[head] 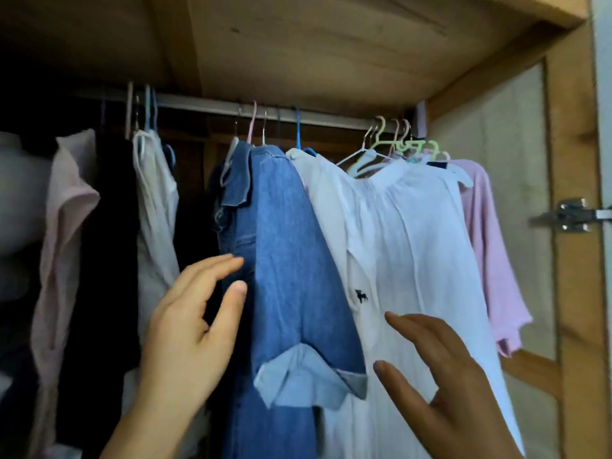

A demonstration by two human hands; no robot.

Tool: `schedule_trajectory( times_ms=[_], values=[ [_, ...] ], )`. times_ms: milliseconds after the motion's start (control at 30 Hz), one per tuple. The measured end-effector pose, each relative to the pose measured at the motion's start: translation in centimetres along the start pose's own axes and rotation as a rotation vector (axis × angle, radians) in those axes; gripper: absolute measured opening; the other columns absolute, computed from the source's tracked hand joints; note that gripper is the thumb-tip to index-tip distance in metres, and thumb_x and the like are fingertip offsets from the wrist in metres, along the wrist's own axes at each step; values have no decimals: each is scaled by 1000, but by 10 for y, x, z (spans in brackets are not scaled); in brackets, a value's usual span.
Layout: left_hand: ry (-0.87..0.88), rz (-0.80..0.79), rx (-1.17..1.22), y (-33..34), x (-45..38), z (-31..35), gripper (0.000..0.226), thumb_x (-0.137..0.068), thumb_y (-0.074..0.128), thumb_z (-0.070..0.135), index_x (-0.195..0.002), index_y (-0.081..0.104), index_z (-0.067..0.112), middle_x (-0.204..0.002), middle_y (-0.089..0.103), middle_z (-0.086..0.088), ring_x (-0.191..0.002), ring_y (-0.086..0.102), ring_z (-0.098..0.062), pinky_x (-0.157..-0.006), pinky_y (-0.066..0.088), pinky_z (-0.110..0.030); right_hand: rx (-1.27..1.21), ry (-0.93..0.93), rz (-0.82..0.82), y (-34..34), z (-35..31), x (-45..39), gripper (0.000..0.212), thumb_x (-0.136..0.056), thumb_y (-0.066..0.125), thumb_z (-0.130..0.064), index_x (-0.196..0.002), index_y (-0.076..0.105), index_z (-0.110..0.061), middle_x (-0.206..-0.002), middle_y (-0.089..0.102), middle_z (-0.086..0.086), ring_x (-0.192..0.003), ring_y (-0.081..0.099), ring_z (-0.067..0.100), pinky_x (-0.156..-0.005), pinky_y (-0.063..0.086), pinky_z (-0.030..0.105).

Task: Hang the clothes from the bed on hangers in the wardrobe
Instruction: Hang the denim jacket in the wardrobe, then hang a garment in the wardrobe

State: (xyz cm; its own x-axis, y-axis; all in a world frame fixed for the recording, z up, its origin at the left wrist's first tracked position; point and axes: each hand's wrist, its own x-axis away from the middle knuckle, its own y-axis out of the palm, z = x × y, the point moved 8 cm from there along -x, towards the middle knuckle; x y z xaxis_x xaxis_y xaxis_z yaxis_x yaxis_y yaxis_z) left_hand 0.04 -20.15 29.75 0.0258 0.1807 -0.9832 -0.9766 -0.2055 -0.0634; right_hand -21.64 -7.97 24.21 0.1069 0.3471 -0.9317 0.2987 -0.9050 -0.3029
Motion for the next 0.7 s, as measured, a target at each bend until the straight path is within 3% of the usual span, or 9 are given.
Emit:
schedule_trajectory(
  times_ms=[133,233,333,433,500,600,700],
  values=[
    [11,-50,118,11,57,72,26,-89,51,29,-104,67,15,-112,62,4,-109,56,-4,-100,36,-16,61,169,-8,-53,7,82,46,-79,53,-53,-120,56,-31,-108,56,-17,-101,51,-3,-86,32,-1],
    [-32,-226,186,44,102,114,29,-89,51,31,-104,68,12,-112,63,0,-108,58,-12,-99,38,-20,128,269,-53,-102,-2,137,45,-81,53,-49,-121,57,-28,-110,55,-18,-102,52,-1,-88,35,4],
    [-83,-426,255,76,155,164,35,-88,48,37,-105,69,13,-112,61,4,-106,54,-4,-95,35,-8,189,380,-102,-156,-18,192,46,-83,52,-45,-121,60,-20,-110,57,-9,-103,53,6,-89,37,10],
    [-87,-651,371,105,212,230,38,-88,44,43,-107,67,18,-109,58,15,-102,52,1,-89,38,-5,296,481,-114,-216,-36,246,43,-82,53,-42,-120,59,-22,-112,59,-6,-104,52,6,-92,36,11],
    [-76,-776,461,115,246,270,39,-88,43,45,-107,67,21,-104,61,19,-97,55,3,-85,39,-3,346,547,-105,-249,-48,277,41,-82,53,-43,-120,57,-28,-106,61,-8,-99,53,3,-89,38,10],
    [-18,-949,612,124,301,342,35,-88,45,48,-106,68,28,-98,67,18,-85,61,3,-73,48,-12,450,698,-46,-309,-71,333,38,-83,53,-45,-119,53,-33,-93,61,-15,-88,54,-4,-77,39,5],
    [101,-1090,762,126,347,407,32,-85,47,50,-108,62,35,-89,61,33,-77,57,15,-64,43,-2,567,853,42,-364,-94,390,38,-81,54,-46,-117,56,-34,-87,60,-21,-86,53,-7,-75,38,2]
  ],
)
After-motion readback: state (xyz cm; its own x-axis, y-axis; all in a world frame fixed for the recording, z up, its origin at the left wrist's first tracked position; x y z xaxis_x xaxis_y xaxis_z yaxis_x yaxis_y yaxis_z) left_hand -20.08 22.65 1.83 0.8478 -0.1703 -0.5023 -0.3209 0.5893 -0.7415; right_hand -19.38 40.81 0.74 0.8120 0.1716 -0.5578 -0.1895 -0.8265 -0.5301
